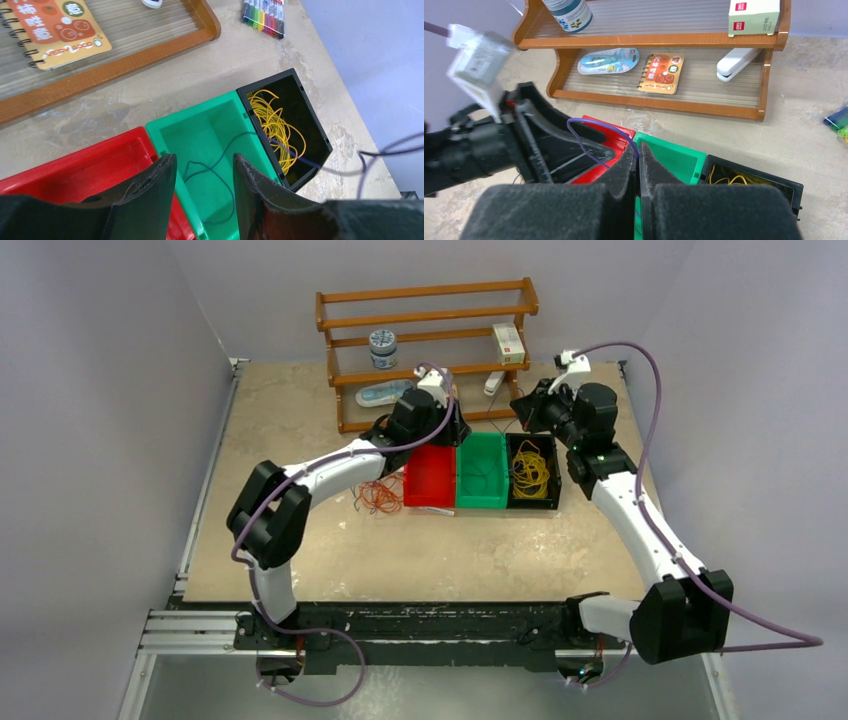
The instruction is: Untangle the cables
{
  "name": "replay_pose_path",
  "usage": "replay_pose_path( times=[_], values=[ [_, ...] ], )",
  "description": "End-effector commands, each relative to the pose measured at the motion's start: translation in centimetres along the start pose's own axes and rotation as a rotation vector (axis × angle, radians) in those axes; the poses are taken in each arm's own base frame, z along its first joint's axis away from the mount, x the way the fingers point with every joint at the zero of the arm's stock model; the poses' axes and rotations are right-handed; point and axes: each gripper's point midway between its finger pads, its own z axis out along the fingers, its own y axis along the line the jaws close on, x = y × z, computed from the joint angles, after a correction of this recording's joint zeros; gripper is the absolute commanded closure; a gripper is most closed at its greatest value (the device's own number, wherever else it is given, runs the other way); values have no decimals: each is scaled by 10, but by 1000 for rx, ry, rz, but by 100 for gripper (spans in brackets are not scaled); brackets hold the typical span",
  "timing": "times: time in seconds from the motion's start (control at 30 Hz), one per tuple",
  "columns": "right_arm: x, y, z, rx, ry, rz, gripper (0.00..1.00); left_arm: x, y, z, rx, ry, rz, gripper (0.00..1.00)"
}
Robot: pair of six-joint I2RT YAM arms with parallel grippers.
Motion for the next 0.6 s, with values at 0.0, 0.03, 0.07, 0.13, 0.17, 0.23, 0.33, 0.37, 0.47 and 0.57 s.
replay_pose_path(
  times=[0.0, 0.03, 0.07, 0.13, 0.17, 0.23, 0.33, 0.37, 0.47, 0.57],
  values=[
    [-1, 1, 10, -29, -13, -28, 100, -48, -6, -40, -31, -113, 41, 55],
    [2, 1, 13, -34, -7, -26, 100, -50, 0, -49, -61, -115, 45, 55],
    [5, 0, 16, -37, -2, -24, 100, -55, 5, -57, -89, -126, 48, 55],
    [12, 0, 23, -40, 12, -21, 100, -62, 17, -75, -145, -142, 54, 55],
    [16, -1, 27, -41, 19, -21, 100, -67, 24, -85, -179, -154, 58, 55],
    [23, 3, 34, -52, 36, -21, 100, -75, 34, -105, -224, -176, 66, 55],
    [33, 5, 43, -61, 56, -9, 100, -87, 45, -139, -295, -210, 94, 53],
    [35, 7, 45, -67, 57, -5, 100, -88, 48, -148, -319, -217, 103, 52],
    [44, 14, 50, -89, 76, 5, 100, -90, 60, -171, -387, -229, 128, 50],
    [55, 19, 57, -90, 102, 6, 100, -90, 66, -185, -425, -236, 144, 49]
  ],
)
